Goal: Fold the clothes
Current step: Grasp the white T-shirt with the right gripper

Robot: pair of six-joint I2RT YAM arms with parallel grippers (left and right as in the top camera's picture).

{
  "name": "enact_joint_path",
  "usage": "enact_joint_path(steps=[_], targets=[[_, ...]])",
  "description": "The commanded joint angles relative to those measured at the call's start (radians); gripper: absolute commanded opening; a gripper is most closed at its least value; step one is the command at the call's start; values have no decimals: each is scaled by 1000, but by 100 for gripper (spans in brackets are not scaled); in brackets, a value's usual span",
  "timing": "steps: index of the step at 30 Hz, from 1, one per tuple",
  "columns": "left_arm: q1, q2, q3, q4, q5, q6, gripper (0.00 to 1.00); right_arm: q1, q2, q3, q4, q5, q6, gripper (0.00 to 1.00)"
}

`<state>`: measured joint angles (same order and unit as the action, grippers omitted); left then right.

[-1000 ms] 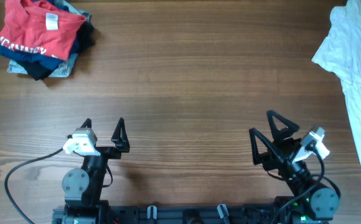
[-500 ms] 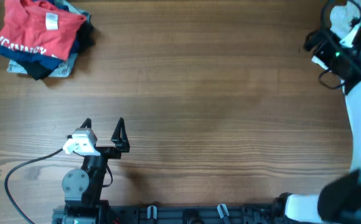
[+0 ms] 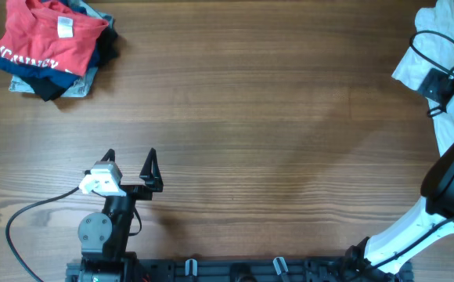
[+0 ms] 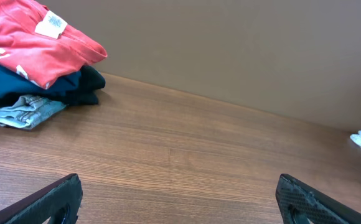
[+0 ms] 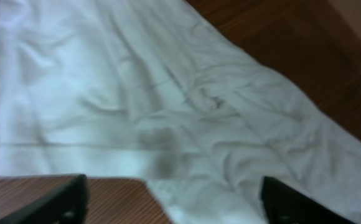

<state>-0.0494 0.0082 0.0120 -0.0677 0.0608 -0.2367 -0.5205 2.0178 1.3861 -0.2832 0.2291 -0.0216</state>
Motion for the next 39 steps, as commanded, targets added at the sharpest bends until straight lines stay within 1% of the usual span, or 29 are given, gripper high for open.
enact_joint_path(steps=[1, 3, 5, 6, 8, 9, 10, 11, 13, 15, 18, 21, 24, 26, 27, 28, 30, 35, 39], targets=[[7, -5, -6, -3, 13, 21, 100, -28, 41, 17, 65, -6, -114, 72], [7, -5, -6, -3, 13, 21, 100, -35, 45, 18, 117, -56, -140, 79], [7, -5, -6, -3, 13, 21, 100, -34, 56, 31, 137, -142, -162, 81], [7, -5, -6, -3, 13, 21, 100, -34, 74, 51, 131, -155, -162, 83], [7, -5, -6, -3, 13, 21, 100, -33, 131, 145, 45, -234, -160, 87], [7, -5, -6, -3, 13, 21, 100, -33, 183, 263, -62, -280, -142, 86], [7, -5, -6, -3, 13, 21, 100, -33, 231, 382, -162, -269, -112, 84], [7, -5, -6, -3, 13, 21, 100, -32, 247, 428, -195, -263, -109, 84], [7, -5, -6, -3, 12, 21, 100, -30, 256, 479, -231, -239, -109, 84], [7, -5, -6, -3, 13, 21, 100, -31, 268, 480, -240, -226, -128, 86], [7, -5, -6, -3, 13, 21, 100, -33, 300, 479, -248, -230, -136, 86], [7, -5, -6, -3, 12, 21, 100, -32, 332, 479, -237, -228, -135, 81], [7, -5, -6, -3, 13, 21, 100, -34, 357, 479, -222, -196, -129, 81], [7, -5, -6, -3, 13, 21, 100, -37, 362, 479, -207, -196, -129, 78], [7, -5, -6, -3, 13, 21, 100, -37, 363, 479, -201, -196, -129, 74], [7, -5, -6, -3, 13, 21, 100, -38, 365, 479, -196, -196, -132, 60], [7, -5, -6, -3, 13, 21, 100, -40, 365, 479, -195, -196, -132, 45], [7, -5, -6, -3, 12, 21, 100, -40, 366, 471, -188, -196, -133, 43], [7, -5, -6, -3, 13, 21, 100, -40, 393, 471, -182, -196, -136, 44]])
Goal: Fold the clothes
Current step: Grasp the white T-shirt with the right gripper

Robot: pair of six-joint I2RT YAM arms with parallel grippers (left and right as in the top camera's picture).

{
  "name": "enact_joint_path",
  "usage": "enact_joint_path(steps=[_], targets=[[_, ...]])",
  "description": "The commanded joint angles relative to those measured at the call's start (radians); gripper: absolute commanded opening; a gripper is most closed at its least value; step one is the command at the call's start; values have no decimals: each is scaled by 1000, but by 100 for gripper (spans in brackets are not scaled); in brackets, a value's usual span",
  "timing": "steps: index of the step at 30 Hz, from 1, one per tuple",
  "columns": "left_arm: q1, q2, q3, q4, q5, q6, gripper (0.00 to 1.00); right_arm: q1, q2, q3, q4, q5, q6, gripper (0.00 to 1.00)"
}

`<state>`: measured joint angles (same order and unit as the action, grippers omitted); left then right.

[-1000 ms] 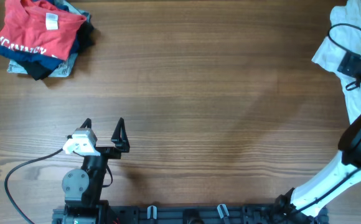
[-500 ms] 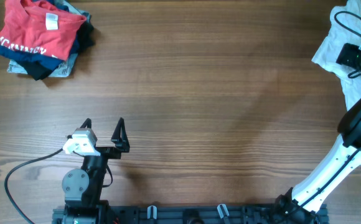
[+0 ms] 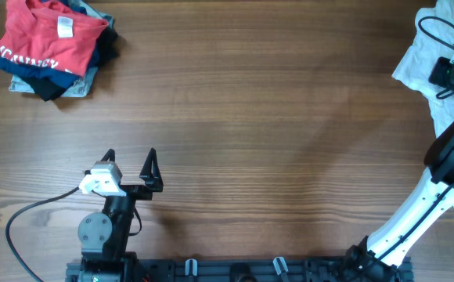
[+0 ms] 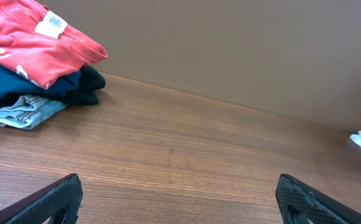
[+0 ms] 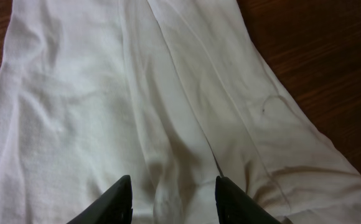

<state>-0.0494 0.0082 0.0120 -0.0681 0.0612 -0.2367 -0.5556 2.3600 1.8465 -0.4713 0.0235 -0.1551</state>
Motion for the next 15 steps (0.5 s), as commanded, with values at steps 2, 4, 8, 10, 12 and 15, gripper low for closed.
enact_joint_path(steps=[2, 4, 8, 10, 12, 15], targets=[[7, -5, -6, -2, 12, 21, 100, -6, 57, 10, 7, 10, -2, 38], [7, -5, -6, -2, 12, 21, 100, -6, 57, 10, 11, 10, -2, 29], [7, -5, -6, -2, 12, 21, 100, -6, 55, 14, 4, 10, 22, 13], [7, -5, -6, -3, 12, 21, 100, -6, 45, 20, -3, 8, 59, 9], [7, -5, -6, -3, 12, 21, 100, -6, 25, 20, -6, 6, 85, 7], [7, -5, -6, -2, 12, 21, 100, -6, -9, 20, -20, 6, 96, 4]])
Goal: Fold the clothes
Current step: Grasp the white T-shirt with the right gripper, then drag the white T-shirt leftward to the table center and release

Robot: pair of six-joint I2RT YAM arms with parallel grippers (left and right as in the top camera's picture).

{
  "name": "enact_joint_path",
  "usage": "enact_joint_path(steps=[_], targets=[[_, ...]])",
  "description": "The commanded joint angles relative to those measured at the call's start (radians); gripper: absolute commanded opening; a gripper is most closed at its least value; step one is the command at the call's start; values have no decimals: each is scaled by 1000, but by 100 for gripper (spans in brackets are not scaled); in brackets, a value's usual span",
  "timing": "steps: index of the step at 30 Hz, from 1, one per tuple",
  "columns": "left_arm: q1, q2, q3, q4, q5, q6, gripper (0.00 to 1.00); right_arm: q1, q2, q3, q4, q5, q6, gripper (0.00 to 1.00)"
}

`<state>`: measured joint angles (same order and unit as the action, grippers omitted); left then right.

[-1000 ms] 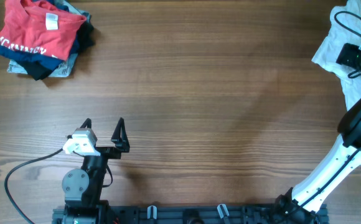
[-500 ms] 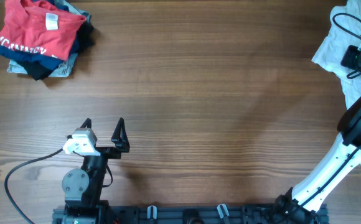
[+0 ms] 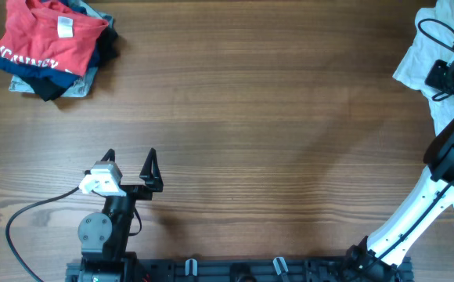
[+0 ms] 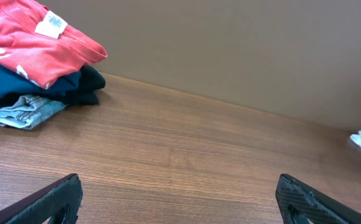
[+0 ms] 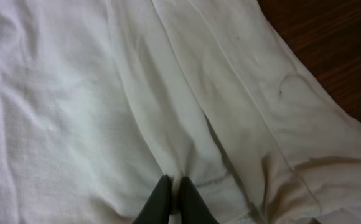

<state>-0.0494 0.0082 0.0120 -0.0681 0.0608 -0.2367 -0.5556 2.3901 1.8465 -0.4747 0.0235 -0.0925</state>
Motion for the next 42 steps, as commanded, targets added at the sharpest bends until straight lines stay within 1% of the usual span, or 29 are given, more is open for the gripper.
enact_joint_path(steps=[1, 4, 9, 13, 16, 19, 22, 24, 28, 30, 32, 36, 40, 42], targets=[[7, -5, -6, -2, 13, 21, 100, -6, -56, 20, -24, 6, 47, 4], [7, -5, -6, -3, 12, 21, 100, -5, -120, 20, -34, 3, 93, 4], [7, -5, -6, -3, 13, 21, 100, 25, -192, 20, -74, -22, 96, 4], [7, -5, -6, -3, 13, 21, 100, 96, -209, 20, -111, -32, 106, 4], [7, -5, -6, -3, 13, 21, 100, 171, -209, 20, -126, -129, 130, 4], [7, -5, -6, -3, 13, 21, 100, 282, -209, 20, -129, -233, 186, 4], [7, -5, -6, -2, 13, 21, 100, 418, -209, 20, -130, -282, 227, 4], [7, -5, -6, -2, 13, 21, 100, 536, -209, 20, -137, -294, 235, 4], [7, -5, -6, -2, 13, 21, 100, 718, -209, 20, -148, -295, 259, 4], [7, -5, -6, -2, 12, 21, 100, 823, -209, 20, -151, -306, 314, 4], [7, -5, -6, -3, 13, 21, 100, 914, -208, 19, -146, -375, 344, 4], [7, -5, -6, -3, 13, 21, 100, 1072, -208, 19, -145, -437, 383, 4], [7, -5, -6, -3, 13, 21, 100, 1189, -208, 19, -139, -444, 384, 4], [7, -5, -6, -3, 13, 21, 100, 1266, -208, 19, -138, -447, 407, 4]])
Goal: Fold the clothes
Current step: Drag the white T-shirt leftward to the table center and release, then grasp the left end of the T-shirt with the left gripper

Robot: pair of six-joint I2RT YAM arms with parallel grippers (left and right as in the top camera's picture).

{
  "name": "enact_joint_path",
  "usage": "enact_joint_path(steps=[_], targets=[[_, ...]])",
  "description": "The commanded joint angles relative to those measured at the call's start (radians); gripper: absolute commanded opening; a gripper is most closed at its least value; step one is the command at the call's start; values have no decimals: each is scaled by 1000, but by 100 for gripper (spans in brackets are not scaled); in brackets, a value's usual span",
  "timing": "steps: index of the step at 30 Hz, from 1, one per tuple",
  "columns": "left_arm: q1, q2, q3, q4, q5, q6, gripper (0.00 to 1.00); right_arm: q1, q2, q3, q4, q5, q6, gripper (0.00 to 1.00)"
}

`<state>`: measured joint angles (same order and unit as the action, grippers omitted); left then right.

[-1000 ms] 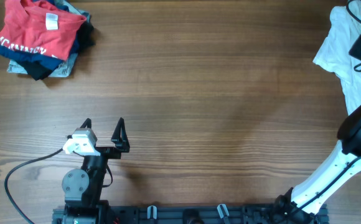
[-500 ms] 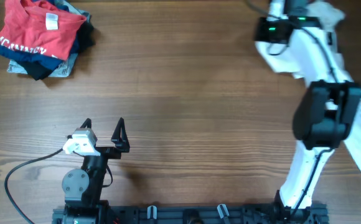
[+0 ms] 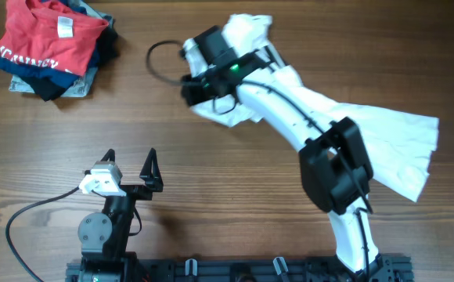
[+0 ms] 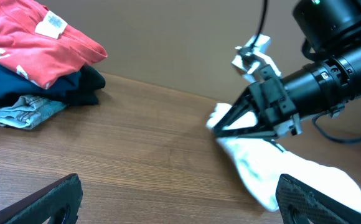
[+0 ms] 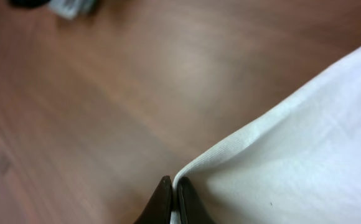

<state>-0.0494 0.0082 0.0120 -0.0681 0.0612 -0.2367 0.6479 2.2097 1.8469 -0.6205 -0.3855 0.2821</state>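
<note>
A white garment (image 3: 383,137) lies stretched from the back middle of the table toward the right; it also shows in the left wrist view (image 4: 274,171). My right gripper (image 3: 191,94) is shut on a folded edge of it, seen close up in the right wrist view (image 5: 173,190). The right arm reaches across the table over the cloth. In the left wrist view the right gripper (image 4: 216,129) points left, holding the cloth's end just above the wood. My left gripper (image 3: 131,159) rests near the front left, open and holding nothing (image 4: 180,208).
A stack of folded clothes sits at the back left corner, a red shirt (image 3: 51,35) on top of navy and denim pieces (image 4: 18,109). A black cable (image 3: 23,227) loops by the left arm's base. A rail (image 3: 235,270) runs along the front edge.
My right gripper, then shut on the white garment at the far right edge, is now at the back middle-left with the garment drawn out across the table. The left arm has not moved.
My right gripper was open close above the bunched white garment at the table's far right. Then its jaws stood narrower around a crease, then shut on it. Now the garment lies stretched toward the middle, still held. The left gripper stayed open throughout.
</note>
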Motion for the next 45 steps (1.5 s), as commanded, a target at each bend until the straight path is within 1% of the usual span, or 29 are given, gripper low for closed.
enact_joint_path(steps=[1, 4, 7, 8, 9, 10, 11, 12, 14, 16, 17, 19, 21, 23, 25, 26, 28, 29, 31, 34, 37, 39, 40, 42, 44, 45], targets=[[7, -5, -6, -2, 12, 21, 100, 97, -27, 18, 9, -39, 35, 4], [7, -5, -6, -3, 12, 21, 100, 184, -27, 17, 40, -37, 36, 4], [7, -5, -6, -2, 12, 21, 100, 226, -27, 17, 55, -39, 69, 4], [7, -5, -6, -3, 12, 21, 100, 241, -27, 17, 60, -24, 60, 5], [7, -5, -6, -3, 12, 21, 100, 247, -26, 17, 61, -2, 61, 15], [7, -5, -6, -2, 12, 21, 100, 249, -26, 17, 63, 4, 59, 17], [7, -5, -6, -3, 12, 21, 100, 248, -26, 17, 65, 5, 58, 22], [7, -5, -6, -3, 12, 21, 100, 246, -26, 17, 65, 29, 57, 40], [7, -5, -6, -3, 12, 21, 100, 234, -31, 18, 62, 112, 58, 51], [7, -5, -6, -3, 12, 21, 100, 189, -60, 18, 49, 166, 58, 73], [7, -5, -6, -3, 12, 21, 100, 153, -88, 18, 35, 165, 62, 79], [7, -5, -6, -3, 12, 21, 100, 52, -173, 18, -33, 177, 59, 85], [7, -5, -6, -3, 12, 21, 100, -68, -266, 18, -154, 214, 60, 91], [7, -5, -6, -3, 12, 21, 100, -203, -356, 18, -267, 188, 61, 100], [7, -5, -6, -3, 12, 21, 100, -304, -401, 18, -404, 130, 56, 100], [7, -5, -6, -3, 12, 21, 100, -343, -404, 18, -489, 130, 30, 100], [7, -5, -6, -2, 12, 21, 100, -392, -401, 0, -616, 162, 36, 100], [7, -5, -6, -3, 12, 21, 100, -413, -401, -15, -664, 204, 63, 100], [7, -5, -6, -3, 12, 21, 100, -480, -402, -29, -779, 369, 252, 100], [7, -5, -6, -2, 12, 21, 100, -582, -419, -29, -813, 376, 271, 100], [7, -5, -6, -2, 12, 21, 100, -750, -423, -32, -848, 413, 267, 100], [7, -5, -6, -3, 12, 21, 100, -836, -423, -52, -851, 411, 267, 100], [7, -5, -6, -3, 12, 21, 100, -904, -423, -84, -842, 404, 267, 100], [7, -5, -6, -2, 12, 21, 100, -974, -423, -140, -836, 396, 267, 100], [6, -5, -6, -2, 18, 19, 100, -1010, -423, -193, -811, 397, 267, 100], [6, -5, -6, 1, 43, -5, 100, -1028, -423, -238, -770, 396, 267, 100]])
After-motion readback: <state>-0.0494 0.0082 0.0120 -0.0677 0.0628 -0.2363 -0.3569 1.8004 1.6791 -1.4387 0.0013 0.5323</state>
